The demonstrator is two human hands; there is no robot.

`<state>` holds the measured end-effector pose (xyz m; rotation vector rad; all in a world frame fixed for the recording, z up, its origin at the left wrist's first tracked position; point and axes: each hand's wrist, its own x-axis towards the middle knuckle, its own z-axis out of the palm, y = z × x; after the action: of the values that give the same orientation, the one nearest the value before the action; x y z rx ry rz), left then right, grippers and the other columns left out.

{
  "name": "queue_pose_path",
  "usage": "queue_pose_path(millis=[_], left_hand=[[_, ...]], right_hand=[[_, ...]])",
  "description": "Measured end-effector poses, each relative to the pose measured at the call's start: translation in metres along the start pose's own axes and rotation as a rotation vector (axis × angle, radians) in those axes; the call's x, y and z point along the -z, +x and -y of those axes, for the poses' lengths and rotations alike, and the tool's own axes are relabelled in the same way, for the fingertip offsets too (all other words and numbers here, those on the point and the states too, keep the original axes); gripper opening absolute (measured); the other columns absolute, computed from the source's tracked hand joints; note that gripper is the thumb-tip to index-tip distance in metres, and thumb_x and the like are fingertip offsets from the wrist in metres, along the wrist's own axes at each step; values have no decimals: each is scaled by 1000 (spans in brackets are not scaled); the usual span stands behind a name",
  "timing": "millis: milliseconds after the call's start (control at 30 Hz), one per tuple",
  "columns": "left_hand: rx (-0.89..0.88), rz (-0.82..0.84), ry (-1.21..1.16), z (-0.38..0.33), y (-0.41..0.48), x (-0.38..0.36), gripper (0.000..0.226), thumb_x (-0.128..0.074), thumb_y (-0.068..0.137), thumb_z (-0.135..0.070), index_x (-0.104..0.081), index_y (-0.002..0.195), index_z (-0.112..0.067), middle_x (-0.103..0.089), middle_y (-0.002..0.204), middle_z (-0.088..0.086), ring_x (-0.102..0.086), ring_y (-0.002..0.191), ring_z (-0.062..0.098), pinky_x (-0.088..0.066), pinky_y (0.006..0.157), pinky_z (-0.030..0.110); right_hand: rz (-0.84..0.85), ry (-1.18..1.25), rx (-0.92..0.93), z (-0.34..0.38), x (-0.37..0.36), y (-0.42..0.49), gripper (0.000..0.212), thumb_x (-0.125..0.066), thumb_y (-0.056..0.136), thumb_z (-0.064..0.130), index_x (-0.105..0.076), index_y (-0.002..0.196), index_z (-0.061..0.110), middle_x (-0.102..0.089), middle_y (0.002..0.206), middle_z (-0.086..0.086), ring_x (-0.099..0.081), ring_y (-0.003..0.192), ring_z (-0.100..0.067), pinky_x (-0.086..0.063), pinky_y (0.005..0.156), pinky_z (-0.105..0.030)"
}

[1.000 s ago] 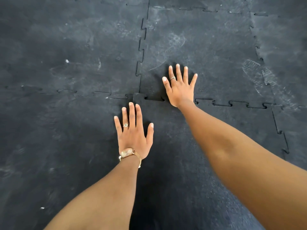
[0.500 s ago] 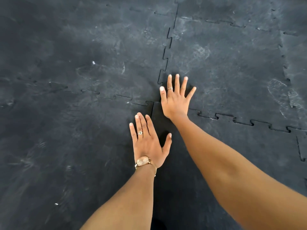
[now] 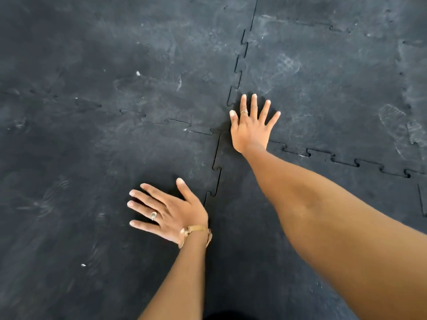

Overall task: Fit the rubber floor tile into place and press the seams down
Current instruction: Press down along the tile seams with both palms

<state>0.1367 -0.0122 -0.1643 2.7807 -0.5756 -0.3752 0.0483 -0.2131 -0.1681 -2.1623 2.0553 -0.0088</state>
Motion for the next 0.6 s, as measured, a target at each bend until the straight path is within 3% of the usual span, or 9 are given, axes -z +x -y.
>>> queue_pose_path(millis=[300, 333, 400, 467, 600], left_hand=[[69, -36, 48, -11, 4, -9, 81, -16, 94, -62, -5, 154, -9, 0, 163, 14, 7, 150, 32, 2, 118, 60], [70, -36, 39, -11, 4, -9, 81, -16, 94, -62, -5, 154, -9, 0, 163, 14, 7, 150, 32, 3, 118, 60], [70, -42, 30, -9, 4, -11, 81, -17, 94, -62, -5, 154, -9, -1, 163, 14, 7, 150, 31, 2, 118, 60], [68, -60, 46, -9, 6, -14, 81, -16, 94, -62, -6, 154, -9, -1, 163, 13, 6, 150, 31, 2, 118, 60], [33, -79, 80, -6, 5, -18, 82, -12, 94, -62, -5, 154, -8, -3, 163, 15, 5, 150, 33, 0, 117, 62]], right_hand=[[19, 50, -18, 9, 6, 0, 65, -12, 103, 51, 1, 156, 15, 3, 164, -6, 10, 150, -32, 2, 114, -67], [-16, 134, -28, 16, 9, -1, 70, -13, 102, 54, 4, 155, 12, 4, 164, -8, 11, 150, -30, 2, 114, -67], [-256, 355, -3, 32, 16, -6, 78, -19, 99, 59, 3, 155, 9, -1, 164, -11, 5, 150, -30, 3, 116, -64], [-407, 330, 55, 43, 17, -13, 78, -19, 98, 62, -5, 155, 11, -7, 163, -11, 0, 150, -32, 6, 117, -59], [-16, 27, 102, 37, -12, -19, 84, -4, 91, 72, 9, 155, 19, 14, 163, -7, 19, 146, -39, 9, 112, -68]])
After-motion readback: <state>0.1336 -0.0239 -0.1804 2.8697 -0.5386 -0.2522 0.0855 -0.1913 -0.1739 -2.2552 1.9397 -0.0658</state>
